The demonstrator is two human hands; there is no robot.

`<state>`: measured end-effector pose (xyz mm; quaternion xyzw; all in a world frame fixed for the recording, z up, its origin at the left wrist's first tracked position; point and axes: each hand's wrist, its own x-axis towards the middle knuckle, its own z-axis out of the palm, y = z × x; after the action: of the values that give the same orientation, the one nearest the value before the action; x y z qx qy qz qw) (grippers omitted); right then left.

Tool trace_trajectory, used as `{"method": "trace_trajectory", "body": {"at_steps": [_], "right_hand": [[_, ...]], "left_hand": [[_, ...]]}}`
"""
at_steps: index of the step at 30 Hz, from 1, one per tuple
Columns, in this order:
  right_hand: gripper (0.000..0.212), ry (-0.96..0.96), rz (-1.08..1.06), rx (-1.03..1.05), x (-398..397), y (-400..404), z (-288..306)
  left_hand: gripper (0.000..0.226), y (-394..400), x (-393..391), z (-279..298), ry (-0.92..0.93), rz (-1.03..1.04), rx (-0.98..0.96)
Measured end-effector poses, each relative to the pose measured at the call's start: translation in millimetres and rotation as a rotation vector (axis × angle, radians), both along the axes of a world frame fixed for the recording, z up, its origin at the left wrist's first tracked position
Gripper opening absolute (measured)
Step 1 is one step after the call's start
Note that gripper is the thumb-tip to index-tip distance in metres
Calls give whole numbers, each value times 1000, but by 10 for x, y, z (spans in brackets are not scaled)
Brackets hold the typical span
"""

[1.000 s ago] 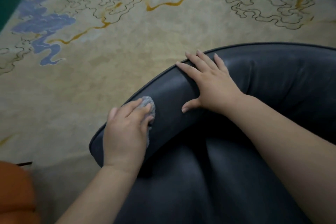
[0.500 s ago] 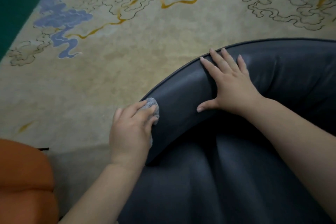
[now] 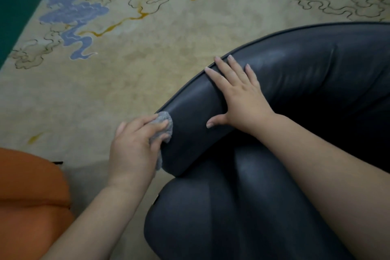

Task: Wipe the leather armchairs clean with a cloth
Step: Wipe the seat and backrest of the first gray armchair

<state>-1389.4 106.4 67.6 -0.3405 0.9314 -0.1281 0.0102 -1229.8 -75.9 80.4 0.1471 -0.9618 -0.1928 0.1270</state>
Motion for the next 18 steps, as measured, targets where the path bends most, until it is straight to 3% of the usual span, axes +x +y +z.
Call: {"method": "trace_trajectory", "body": {"at_steps": [5, 12, 15, 18], "right_hand": [[125, 7, -17, -14, -7, 7, -30], [125, 12, -18, -23, 3, 15, -36], [125, 10, -18, -23, 9, 16, -41], [124, 7, -27, -33, 17, 22, -41]], "left_hand": [[26, 179, -317, 86, 94, -24, 18], [27, 174, 614, -183, 4, 29, -47], [26, 180, 427, -139, 79, -32, -62], [26, 202, 144, -117, 162, 47, 6]]}}
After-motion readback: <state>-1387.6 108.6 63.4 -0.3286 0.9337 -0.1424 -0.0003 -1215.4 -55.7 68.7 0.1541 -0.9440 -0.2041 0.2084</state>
